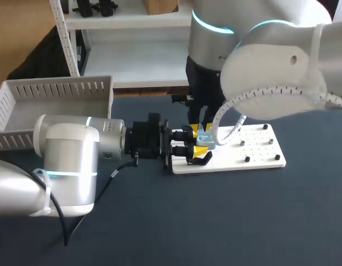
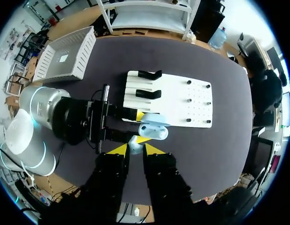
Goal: Pick up each earbud case from the left stands, insert the matching earbuds, close the lid, and place the case in the box.
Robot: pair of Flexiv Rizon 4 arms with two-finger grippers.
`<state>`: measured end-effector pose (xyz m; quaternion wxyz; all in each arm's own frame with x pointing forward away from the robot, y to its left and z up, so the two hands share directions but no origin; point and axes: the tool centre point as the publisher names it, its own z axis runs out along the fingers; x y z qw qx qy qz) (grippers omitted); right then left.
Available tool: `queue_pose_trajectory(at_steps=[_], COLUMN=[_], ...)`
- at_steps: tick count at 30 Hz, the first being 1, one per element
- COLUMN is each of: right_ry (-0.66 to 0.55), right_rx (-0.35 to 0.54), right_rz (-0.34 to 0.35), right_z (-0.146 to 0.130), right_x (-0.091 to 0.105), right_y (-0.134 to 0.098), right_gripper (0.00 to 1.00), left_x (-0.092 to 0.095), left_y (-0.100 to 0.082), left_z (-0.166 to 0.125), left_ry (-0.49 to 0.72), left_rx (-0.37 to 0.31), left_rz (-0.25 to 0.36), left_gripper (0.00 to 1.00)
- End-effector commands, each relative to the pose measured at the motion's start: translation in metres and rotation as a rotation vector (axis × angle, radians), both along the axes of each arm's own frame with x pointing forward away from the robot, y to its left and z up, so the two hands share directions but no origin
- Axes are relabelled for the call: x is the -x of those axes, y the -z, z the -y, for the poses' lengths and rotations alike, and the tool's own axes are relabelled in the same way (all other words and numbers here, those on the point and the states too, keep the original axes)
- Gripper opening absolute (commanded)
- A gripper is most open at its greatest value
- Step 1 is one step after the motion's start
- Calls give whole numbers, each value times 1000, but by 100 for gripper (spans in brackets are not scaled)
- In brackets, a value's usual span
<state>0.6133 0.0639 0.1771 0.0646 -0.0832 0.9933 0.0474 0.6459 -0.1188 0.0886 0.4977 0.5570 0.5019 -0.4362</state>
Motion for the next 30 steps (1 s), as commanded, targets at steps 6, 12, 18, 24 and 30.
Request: queue_pose_trajectory(at_steps=[6,12,18,24,30], right_ry=[-15,1,5,3,3], right_rx=[8,7,7,12,15], right_rz=[-11,-24,-24,-28,-34], right_z=[-5,-3,-3,-2,-2], right_x=[-8,-11,-12,-11,-9], right_y=[3,9,8,8,11], right_gripper=[0,0,0,0,0], left_x=[0,0,0,0,0], left_y=[1,1,1,1,1], left_z=[0,0,0,0,0], left_ry=[-3,-3,-3,-3,-3], left_rx=[4,4,4,4,4], left_rz=[3,3,3,3,3], left_gripper=[0,0,0,0,0])
